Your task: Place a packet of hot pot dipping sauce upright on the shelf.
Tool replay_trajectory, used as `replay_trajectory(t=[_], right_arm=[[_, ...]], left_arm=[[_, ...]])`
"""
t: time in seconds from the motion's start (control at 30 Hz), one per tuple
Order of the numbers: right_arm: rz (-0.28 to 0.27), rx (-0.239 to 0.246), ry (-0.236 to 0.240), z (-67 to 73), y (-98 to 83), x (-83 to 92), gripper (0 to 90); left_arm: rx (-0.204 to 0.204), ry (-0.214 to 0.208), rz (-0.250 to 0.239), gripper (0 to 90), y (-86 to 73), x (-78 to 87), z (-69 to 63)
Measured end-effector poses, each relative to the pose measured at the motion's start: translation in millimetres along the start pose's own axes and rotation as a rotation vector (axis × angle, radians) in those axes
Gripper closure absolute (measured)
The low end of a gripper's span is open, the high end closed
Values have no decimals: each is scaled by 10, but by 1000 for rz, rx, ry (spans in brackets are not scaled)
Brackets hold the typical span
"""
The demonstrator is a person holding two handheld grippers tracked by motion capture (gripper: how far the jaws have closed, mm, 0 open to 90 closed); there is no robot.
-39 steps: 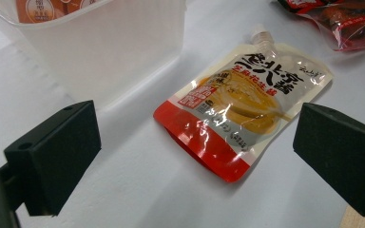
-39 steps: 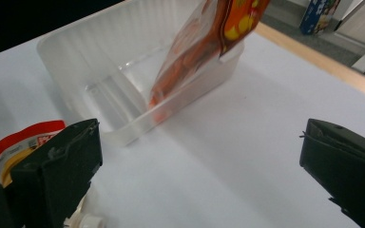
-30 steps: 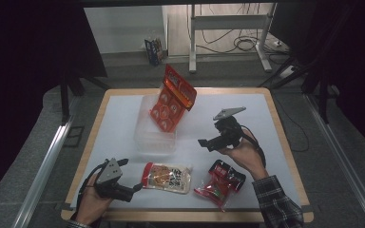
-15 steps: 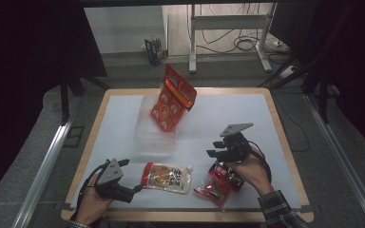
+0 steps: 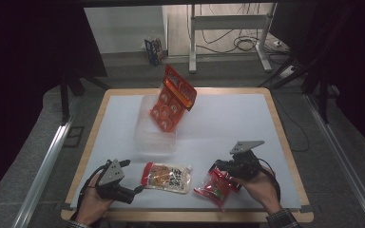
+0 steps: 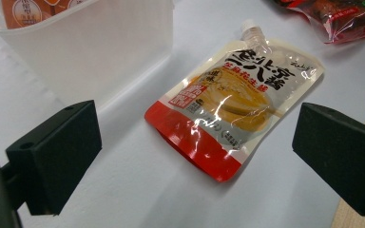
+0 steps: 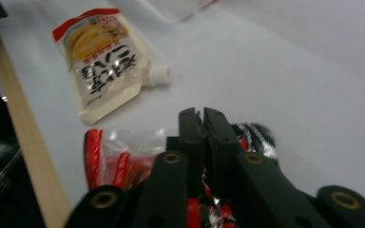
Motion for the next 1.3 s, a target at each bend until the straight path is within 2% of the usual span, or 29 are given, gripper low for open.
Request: replay_trajectory(t=[0.13,0.47,0.7,0.83,1.03,1.13,1.3], right_arm=[[-1,2,-3,72,-155,54,888],[53,-4,-8,229,-514,111,889],[103,-28,3,334,-742,117,888],[146,-22,8,395,-854,80,888],[128,-29,32,459,-825,11,888],[127,-16,31,491,-792,-48,889],[128,23,-7,534,-693,-182,890]], left_arm=[[0,-2,1,24,2,-1,-5],[-2,-3,3,24,10,-6,-16],[10,-13,1,28,26,-6,-32],[25,-22,1,32,39,-3,-43],[38,-33,4,36,63,-15,-67],[38,-37,6,36,74,-26,-82],[39,-52,11,34,100,-53,-120]])
Point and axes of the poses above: each handheld gripper's, and its own axes: x roughly backward along the jaws, y roughly out of its top, z roughly to its left, the point moved 9 cm from there along -x, roughly forward along the jaws, and after that the axes turned 4 degrees about -x, right-handed, at the moved point
